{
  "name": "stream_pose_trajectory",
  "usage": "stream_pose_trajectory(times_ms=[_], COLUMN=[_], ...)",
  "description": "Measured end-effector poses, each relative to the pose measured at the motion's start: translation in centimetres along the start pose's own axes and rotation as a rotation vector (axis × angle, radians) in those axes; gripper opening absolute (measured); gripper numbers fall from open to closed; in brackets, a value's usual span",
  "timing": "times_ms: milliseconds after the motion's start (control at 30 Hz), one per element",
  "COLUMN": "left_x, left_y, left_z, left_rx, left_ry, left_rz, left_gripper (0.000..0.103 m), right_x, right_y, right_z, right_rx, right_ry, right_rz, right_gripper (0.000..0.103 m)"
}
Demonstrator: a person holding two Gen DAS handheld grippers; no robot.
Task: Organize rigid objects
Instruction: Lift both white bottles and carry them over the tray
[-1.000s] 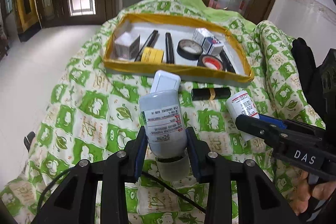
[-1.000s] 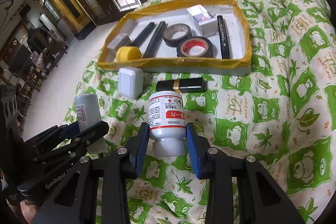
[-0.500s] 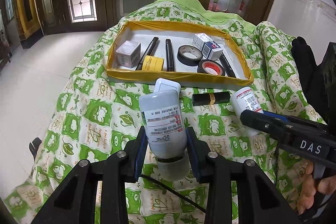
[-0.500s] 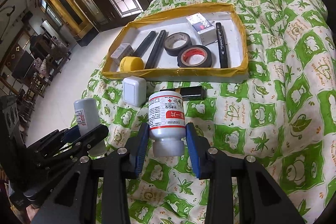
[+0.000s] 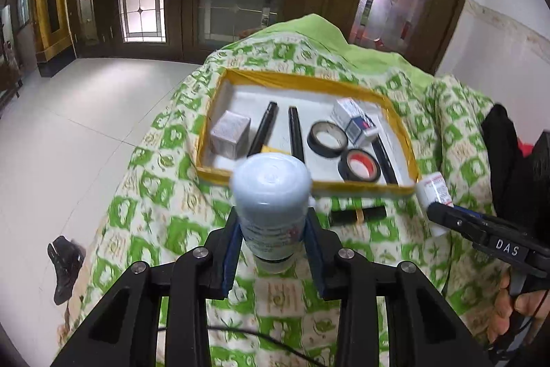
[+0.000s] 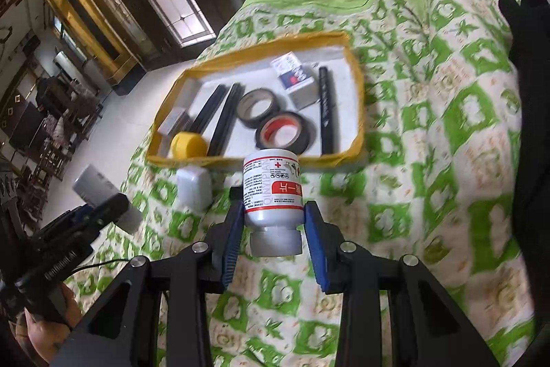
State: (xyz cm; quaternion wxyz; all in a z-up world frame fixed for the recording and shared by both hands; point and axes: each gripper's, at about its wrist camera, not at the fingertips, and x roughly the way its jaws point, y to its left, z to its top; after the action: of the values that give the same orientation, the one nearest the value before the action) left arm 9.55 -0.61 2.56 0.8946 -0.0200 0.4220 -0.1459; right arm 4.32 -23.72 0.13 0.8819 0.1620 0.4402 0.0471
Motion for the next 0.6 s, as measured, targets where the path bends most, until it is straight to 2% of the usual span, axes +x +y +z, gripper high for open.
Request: stream_pose_trajectory(times_ms=[233, 600], left_x=[1.3, 4.6], left_y=[1.0, 2.8], left_z=[2.4, 8.0], left_rx=[-0.02, -0.074], left_ry=[0.007, 0.05], left_rz=[-0.027, -0.07], left_gripper=[0.036, 0.036], right_x=[1.1, 4.2], right_y=[-0.1, 1.8], right_z=[2.2, 4.9], right_rx=[-0.035, -0.048], right_ry=[0.003, 0.018], right_rz=[-0.016, 0.058], right_gripper=[0.035, 0.035])
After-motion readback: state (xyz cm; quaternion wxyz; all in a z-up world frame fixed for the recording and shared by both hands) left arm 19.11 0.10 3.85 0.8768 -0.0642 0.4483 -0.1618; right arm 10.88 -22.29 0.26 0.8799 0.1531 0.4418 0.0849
